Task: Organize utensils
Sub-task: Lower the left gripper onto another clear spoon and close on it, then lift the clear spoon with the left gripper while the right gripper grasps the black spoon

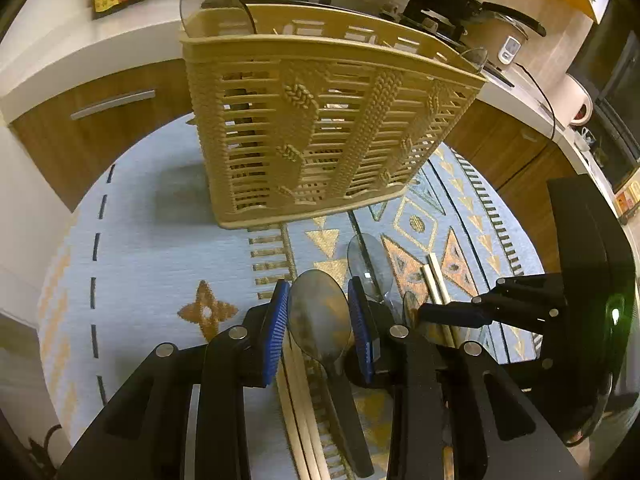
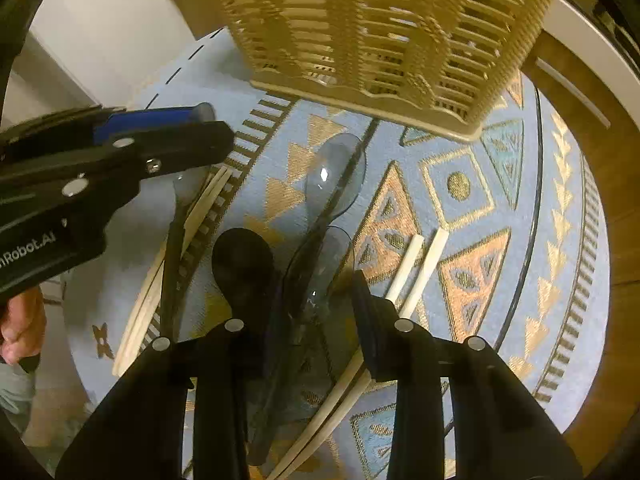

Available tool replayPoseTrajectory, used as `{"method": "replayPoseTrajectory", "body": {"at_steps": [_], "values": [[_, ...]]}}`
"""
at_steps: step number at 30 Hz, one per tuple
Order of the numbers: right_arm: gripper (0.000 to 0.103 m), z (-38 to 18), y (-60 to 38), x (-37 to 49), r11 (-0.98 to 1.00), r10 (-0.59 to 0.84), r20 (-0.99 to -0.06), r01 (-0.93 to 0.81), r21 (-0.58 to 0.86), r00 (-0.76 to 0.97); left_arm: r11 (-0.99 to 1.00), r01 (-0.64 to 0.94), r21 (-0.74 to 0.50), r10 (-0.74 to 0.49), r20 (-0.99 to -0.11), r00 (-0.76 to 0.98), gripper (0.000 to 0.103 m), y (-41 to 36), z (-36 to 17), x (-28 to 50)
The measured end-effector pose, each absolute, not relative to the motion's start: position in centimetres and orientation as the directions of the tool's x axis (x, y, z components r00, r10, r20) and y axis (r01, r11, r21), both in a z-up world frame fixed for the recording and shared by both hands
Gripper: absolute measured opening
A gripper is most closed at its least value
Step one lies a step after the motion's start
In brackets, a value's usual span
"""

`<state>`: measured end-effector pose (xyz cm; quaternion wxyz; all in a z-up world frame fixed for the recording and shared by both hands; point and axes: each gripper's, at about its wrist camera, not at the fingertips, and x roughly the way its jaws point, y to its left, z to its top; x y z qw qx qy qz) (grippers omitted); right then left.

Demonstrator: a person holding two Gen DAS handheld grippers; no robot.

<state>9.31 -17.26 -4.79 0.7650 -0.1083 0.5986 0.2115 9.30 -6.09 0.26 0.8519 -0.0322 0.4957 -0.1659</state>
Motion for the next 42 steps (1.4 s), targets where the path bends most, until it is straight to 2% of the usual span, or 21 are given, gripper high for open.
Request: {"method": "replayPoseTrajectory", "body": {"at_steps": [5,11,12,13,14,19,28,36,42], "values": [[0.030,-4.2,-18.4,8.9,0.894,0.234,-0.948,-0.431,0.123,0.215,0.937,0.266,-0.228,-0.333,-0.815,0.474,0.028,-6.1,1.1,8.8],[0.028,-0.8,-20.5,7.7,0.889,0.301,-0.909,-0.429,0.158,0.289,0.928,0.298,-0.222,-0.354,-0.770,0.530,0.028,-5.8,4.0,7.2],[0.012,0.2,-20.7,7.4,0.886,0.320,-0.894,-0.434,0.165,0.312,0.927,0.305,-0.217,-0.358,-0.756,0.548,0.028,-5.7,4.9,6.9],[0.001,0.9,-21.1,7.0,0.882,0.332,-0.886,-0.439,0.170,0.324,0.926,0.312,-0.215,-0.361,-0.746,0.560,0.028,-5.6,5.7,6.6],[0.001,1.8,-21.4,6.7,0.879,0.346,-0.877,-0.441,0.180,0.332,0.923,0.319,-0.213,-0.367,-0.734,0.572,0.028,-5.6,6.4,6.4],[0.001,5.6,-22.4,7.0,0.878,0.393,-0.821,-0.435,0.200,0.414,0.917,0.348,-0.196,-0.384,-0.672,0.633,0.028,-5.3,10.2,5.3],[0.001,5.0,-23.6,7.5,0.893,0.371,-0.823,-0.409,0.189,0.430,0.921,0.328,-0.211,-0.384,-0.643,0.663,0.028,-3.5,11.6,5.4],[0.020,1.7,-23.1,9.5,0.893,0.383,-0.868,-0.366,0.261,0.317,0.920,0.329,-0.215,-0.386,-0.647,0.657,0.028,-3.2,10.9,5.8],[0.024,-0.9,-21.3,9.4,0.863,0.432,-0.876,-0.381,0.332,0.215,0.918,0.332,-0.218,-0.389,-0.656,0.647,0.028,-2.9,10.1,6.0]]}}
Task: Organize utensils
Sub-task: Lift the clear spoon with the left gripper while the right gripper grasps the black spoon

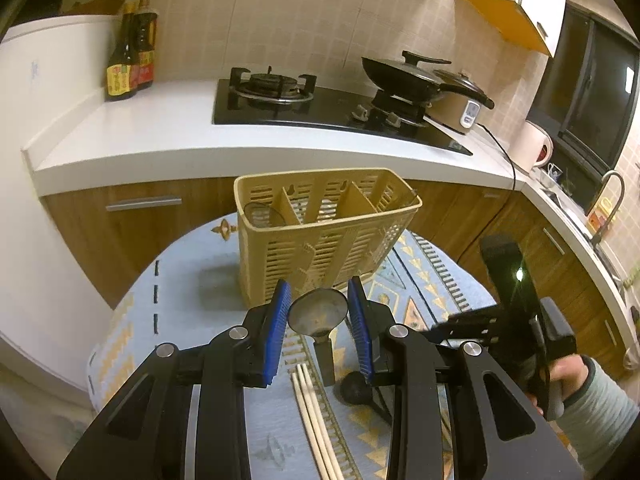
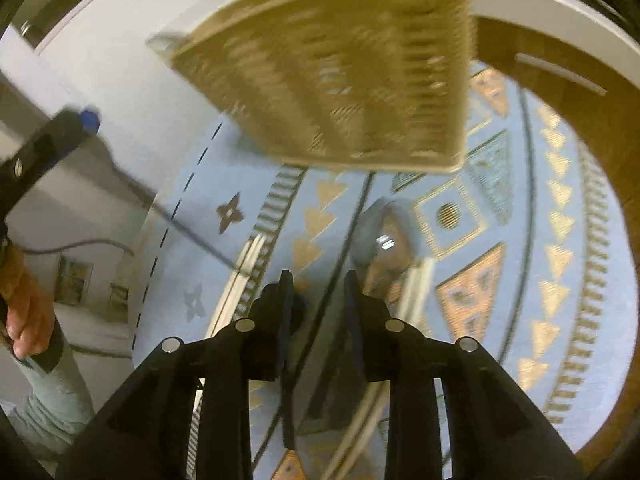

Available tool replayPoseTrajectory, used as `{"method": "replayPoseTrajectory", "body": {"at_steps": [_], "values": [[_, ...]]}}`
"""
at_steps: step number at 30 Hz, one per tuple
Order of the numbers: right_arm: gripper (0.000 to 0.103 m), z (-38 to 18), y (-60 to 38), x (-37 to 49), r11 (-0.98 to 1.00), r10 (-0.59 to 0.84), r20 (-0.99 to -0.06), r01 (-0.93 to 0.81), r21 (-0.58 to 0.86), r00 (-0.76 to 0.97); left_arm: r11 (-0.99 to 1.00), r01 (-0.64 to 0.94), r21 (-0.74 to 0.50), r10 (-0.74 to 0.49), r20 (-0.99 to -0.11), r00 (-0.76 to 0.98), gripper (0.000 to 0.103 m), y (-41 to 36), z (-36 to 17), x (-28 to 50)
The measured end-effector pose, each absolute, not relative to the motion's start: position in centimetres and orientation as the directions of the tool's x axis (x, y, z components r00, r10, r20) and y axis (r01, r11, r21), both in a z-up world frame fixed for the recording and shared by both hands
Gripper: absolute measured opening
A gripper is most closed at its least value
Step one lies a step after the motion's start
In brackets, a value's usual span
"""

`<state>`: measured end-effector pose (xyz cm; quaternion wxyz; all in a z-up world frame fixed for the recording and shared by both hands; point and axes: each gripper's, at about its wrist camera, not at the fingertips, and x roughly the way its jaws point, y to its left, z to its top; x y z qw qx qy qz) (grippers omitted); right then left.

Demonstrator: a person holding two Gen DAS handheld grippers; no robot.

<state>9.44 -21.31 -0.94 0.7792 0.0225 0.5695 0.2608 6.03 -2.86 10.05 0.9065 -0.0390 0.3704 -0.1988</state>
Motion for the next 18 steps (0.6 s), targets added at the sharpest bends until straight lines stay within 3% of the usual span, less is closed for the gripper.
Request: {"method": "replayPoseTrajectory", "body": {"at_steps": [8,10,12,13,18], "values": [[0.025,-3.5,-16.5,7.0,0.849,0.322,-0.937,-0.480,0.221,0.138,0.915,0.340,-0.216,-0.394,-0.657,0.642,0.028,-2.8,9.5,6.3],[0.029,-3.8,-16.2,6.9,0.854,0.299,-0.943,-0.483,0.195,0.148,0.915,0.342,-0.215,-0.394,-0.658,0.642,0.028,-2.7,9.5,6.3],[0.047,-3.8,-15.7,6.8,0.858,0.291,-0.943,-0.481,0.182,0.162,0.915,0.342,-0.216,-0.395,-0.657,0.642,0.028,-2.5,9.4,6.3],[0.051,-3.8,-15.5,7.0,0.860,0.285,-0.943,-0.480,0.173,0.171,0.915,0.341,-0.216,-0.394,-0.658,0.641,0.028,-2.4,9.3,6.4],[0.051,-4.5,-14.1,7.0,0.865,0.224,-0.953,-0.492,0.099,0.203,0.915,0.340,-0.219,-0.395,-0.662,0.638,0.028,-2.1,9.1,6.6]]}}
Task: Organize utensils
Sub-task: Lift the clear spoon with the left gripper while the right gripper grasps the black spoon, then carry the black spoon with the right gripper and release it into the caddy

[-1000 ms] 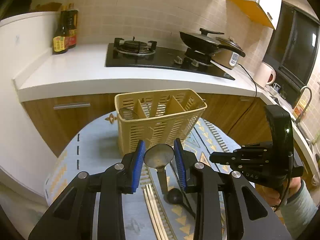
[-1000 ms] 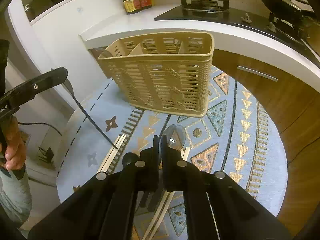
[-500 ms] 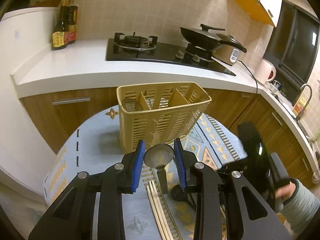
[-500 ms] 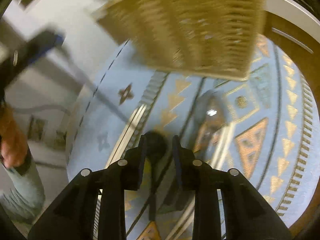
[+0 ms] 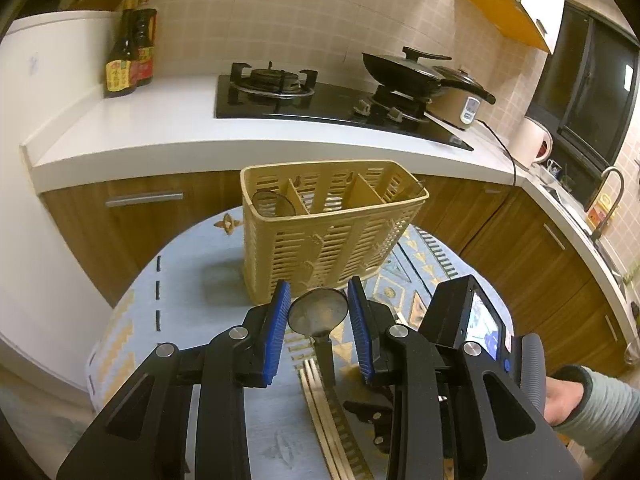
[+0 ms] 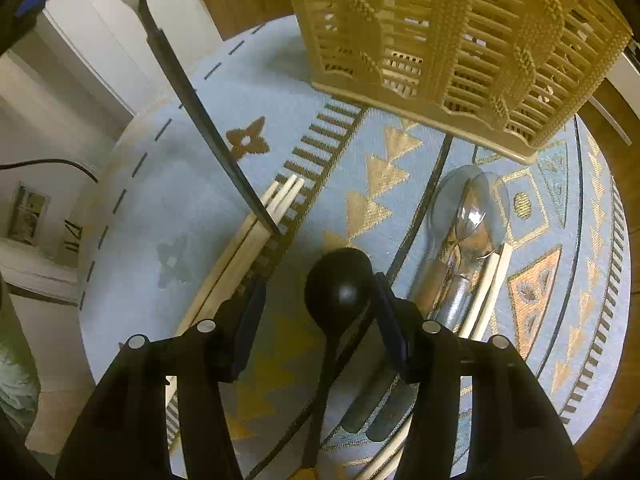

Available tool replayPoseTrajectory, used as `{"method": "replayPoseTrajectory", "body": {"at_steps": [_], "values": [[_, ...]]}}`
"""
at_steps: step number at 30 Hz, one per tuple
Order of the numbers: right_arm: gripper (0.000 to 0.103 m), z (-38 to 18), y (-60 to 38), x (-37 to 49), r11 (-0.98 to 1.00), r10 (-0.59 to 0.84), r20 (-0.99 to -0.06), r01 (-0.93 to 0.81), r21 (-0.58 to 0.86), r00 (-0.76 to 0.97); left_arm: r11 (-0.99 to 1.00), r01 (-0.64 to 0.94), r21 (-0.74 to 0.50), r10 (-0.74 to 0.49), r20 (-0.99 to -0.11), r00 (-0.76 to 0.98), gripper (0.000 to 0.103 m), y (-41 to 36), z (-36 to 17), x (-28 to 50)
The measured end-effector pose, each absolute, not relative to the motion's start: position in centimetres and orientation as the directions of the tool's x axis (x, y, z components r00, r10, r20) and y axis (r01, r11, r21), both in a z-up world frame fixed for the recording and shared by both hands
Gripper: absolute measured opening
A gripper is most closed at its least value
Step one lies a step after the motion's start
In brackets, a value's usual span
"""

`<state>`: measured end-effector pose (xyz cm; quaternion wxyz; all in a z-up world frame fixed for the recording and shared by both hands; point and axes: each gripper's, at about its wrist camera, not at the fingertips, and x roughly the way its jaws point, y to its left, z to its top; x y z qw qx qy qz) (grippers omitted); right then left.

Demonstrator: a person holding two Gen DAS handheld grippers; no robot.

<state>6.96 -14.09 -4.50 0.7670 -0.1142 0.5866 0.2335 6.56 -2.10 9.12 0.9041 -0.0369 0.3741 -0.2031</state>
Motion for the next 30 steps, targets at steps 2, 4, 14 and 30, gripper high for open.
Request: {"method": "replayPoseTrajectory", "body": {"at_steps": [2,4,14,30], "values": [[0.048,-4.7,-13.9,6.9,0.868,0.226,-0.953,-0.487,0.103,0.202,0.913,0.343,-0.220,-0.398,-0.661,0.635,0.028,-2.0,9.1,6.5],[0.043,-4.7,-13.5,7.1,0.872,0.218,-0.954,-0.479,0.097,0.204,0.913,0.345,-0.219,-0.398,-0.663,0.633,0.028,-2.1,9.0,6.6],[0.043,-3.4,-16.2,7.4,0.876,0.259,-0.944,-0.463,0.139,0.207,0.909,0.359,-0.214,-0.404,-0.671,0.622,0.028,-2.6,8.7,6.8],[0.034,-2.0,-14.6,5.9,0.849,0.227,-0.929,-0.527,0.042,0.292,0.901,0.373,-0.220,-0.421,-0.648,0.635,0.028,-2.4,9.9,6.7]]}}
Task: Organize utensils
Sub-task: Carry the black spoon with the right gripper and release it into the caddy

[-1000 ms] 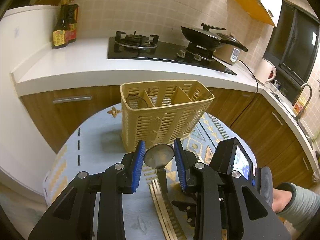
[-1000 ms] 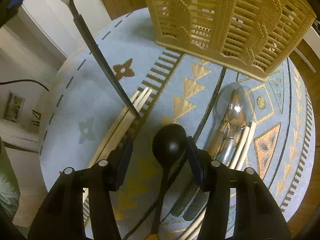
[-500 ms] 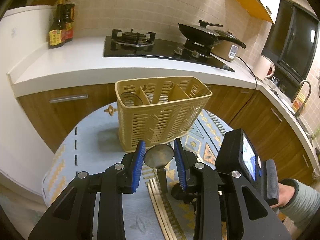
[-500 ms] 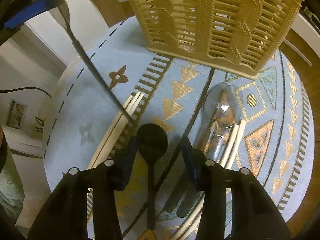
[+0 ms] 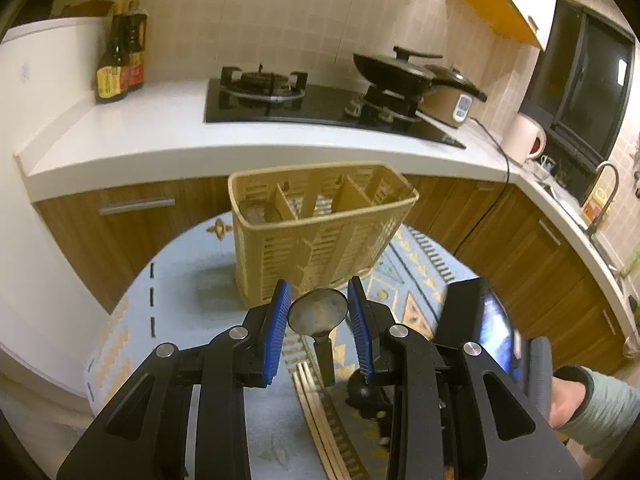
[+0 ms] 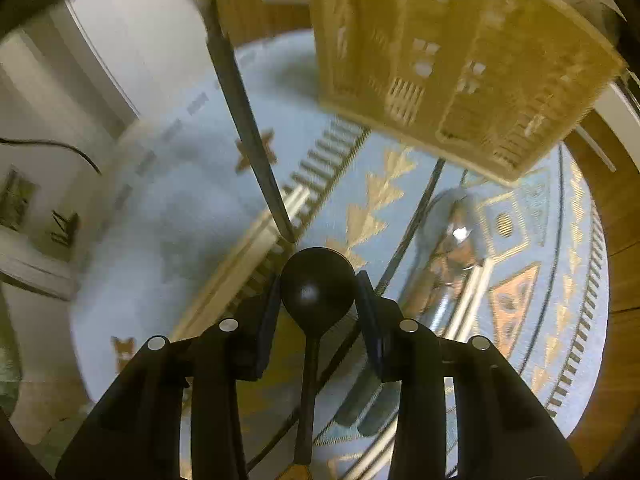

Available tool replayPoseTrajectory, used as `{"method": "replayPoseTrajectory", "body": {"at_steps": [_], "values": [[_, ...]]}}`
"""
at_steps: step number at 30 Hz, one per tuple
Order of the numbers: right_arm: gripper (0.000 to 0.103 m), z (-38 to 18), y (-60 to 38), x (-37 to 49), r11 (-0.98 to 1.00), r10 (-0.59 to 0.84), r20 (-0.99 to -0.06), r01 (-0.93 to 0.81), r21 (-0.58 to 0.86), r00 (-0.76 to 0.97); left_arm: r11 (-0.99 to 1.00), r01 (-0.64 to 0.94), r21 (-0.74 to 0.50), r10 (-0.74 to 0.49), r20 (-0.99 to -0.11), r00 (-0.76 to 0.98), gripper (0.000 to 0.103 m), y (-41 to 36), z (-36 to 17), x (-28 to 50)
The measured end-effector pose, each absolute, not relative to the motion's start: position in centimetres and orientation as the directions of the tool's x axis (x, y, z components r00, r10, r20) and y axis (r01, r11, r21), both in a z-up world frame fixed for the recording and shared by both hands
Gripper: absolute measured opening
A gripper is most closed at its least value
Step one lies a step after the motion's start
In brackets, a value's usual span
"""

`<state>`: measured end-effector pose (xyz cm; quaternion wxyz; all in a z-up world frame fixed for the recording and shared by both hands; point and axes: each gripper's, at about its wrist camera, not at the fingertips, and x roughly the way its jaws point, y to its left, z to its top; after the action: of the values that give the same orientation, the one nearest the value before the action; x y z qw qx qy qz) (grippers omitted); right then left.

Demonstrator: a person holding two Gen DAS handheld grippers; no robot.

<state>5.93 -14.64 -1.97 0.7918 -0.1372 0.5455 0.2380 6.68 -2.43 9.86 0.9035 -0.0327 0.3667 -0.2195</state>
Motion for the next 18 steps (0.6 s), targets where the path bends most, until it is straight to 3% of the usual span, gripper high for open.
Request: {"method": "replayPoseTrajectory", "body": {"at_steps": [5,9,13,18], "values": [[0.034,5.0,-17.5,5.7,0.859,0.335,-0.841,-0.504,0.088,0.424,0.890,0.393,-0.230,-0.450,-0.578,0.681,0.028,-1.5,13.6,6.7],[0.034,12.0,-20.0,6.5,0.879,0.397,-0.709,-0.465,0.109,0.583,0.887,0.404,-0.222,-0.459,-0.504,0.732,0.028,-1.6,17.2,7.5],[0.034,17.6,-22.1,8.2,0.912,0.390,-0.526,-0.397,0.105,0.756,0.894,0.399,-0.203,-0.447,-0.431,0.784,0.028,-2.3,19.8,8.3],[0.034,19.6,-24.3,11.5,0.947,0.322,-0.371,-0.298,0.122,0.871,0.906,0.392,-0.159,-0.422,-0.391,0.818,0.028,-4.4,20.8,9.8]]}}
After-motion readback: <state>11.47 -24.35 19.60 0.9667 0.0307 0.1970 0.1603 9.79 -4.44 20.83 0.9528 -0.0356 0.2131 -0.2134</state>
